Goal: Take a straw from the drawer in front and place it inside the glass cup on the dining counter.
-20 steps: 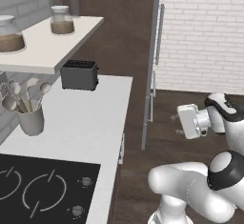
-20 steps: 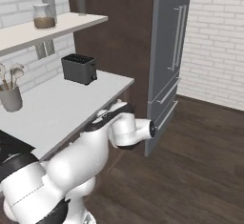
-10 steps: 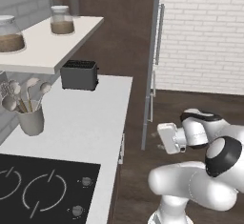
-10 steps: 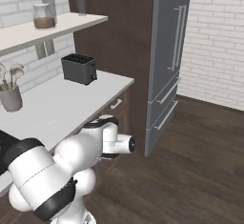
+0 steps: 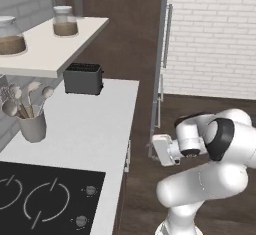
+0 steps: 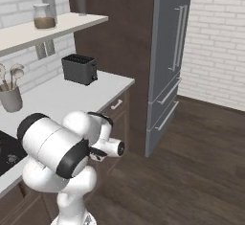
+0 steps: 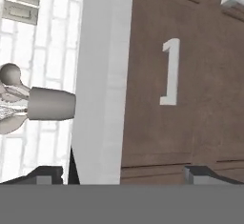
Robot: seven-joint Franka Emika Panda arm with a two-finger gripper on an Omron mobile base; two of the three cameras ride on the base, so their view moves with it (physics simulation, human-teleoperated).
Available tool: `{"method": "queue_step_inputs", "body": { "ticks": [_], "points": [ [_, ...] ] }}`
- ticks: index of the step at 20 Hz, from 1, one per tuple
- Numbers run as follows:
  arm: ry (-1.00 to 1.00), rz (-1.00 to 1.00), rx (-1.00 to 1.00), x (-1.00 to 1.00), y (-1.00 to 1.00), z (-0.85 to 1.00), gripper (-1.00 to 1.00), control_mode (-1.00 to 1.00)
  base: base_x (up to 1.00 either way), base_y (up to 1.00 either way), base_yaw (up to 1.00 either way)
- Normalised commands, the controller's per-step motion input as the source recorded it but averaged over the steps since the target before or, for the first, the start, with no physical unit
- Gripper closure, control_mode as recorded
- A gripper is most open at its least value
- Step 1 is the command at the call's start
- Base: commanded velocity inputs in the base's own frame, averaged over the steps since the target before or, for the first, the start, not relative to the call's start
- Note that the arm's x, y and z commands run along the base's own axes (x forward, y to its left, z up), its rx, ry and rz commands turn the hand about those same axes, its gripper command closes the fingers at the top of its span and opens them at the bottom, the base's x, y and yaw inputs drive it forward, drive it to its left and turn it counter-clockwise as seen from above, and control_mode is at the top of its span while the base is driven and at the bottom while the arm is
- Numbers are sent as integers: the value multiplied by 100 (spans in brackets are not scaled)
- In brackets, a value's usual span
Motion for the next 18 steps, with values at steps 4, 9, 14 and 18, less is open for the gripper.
{"method": "queue_step_inputs", "body": {
  "ticks": [4,9,14,18],
  "points": [
    [0,3,14,22,21,-37,-100,-100,0,0,0],
    [0,1,12,45,18,-35,-100,-100,0,0,0],
    [0,0,9,55,12,-30,-100,-100,0,0,0],
    [0,0,6,46,13,-35,-100,-100,0,0,0]
  ]
}}
